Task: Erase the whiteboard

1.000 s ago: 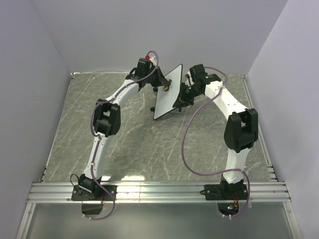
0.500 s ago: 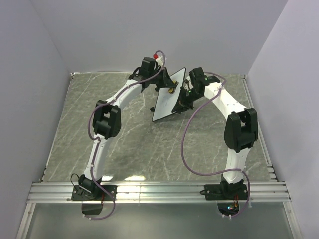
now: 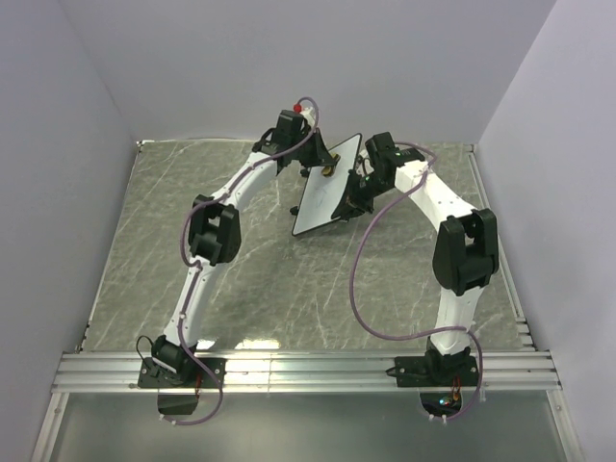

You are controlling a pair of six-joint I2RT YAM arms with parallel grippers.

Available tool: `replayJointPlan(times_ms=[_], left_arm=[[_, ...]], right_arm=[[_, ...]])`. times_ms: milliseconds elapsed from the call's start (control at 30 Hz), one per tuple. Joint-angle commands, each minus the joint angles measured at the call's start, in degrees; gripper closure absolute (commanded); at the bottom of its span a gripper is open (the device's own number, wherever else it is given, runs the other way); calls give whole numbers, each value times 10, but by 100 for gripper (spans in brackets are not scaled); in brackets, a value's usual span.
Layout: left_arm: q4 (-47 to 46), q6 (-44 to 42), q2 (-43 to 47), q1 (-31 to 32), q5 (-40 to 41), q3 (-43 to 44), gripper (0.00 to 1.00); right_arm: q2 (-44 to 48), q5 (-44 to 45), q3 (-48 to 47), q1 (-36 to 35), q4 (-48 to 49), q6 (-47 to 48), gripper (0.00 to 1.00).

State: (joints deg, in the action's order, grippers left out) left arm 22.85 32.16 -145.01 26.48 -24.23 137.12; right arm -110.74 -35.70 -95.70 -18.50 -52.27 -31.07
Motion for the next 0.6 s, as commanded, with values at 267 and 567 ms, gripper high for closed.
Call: replayJointPlan(times_ms=[267,567], left_arm=[[18,-7,-102,-1,16,-4,100],[19,-35,15,13,2,-111,100]], right_arm=[[-31,-16,26,-59,3,76,100],[-55,-6,-11,-60,10,65,100]])
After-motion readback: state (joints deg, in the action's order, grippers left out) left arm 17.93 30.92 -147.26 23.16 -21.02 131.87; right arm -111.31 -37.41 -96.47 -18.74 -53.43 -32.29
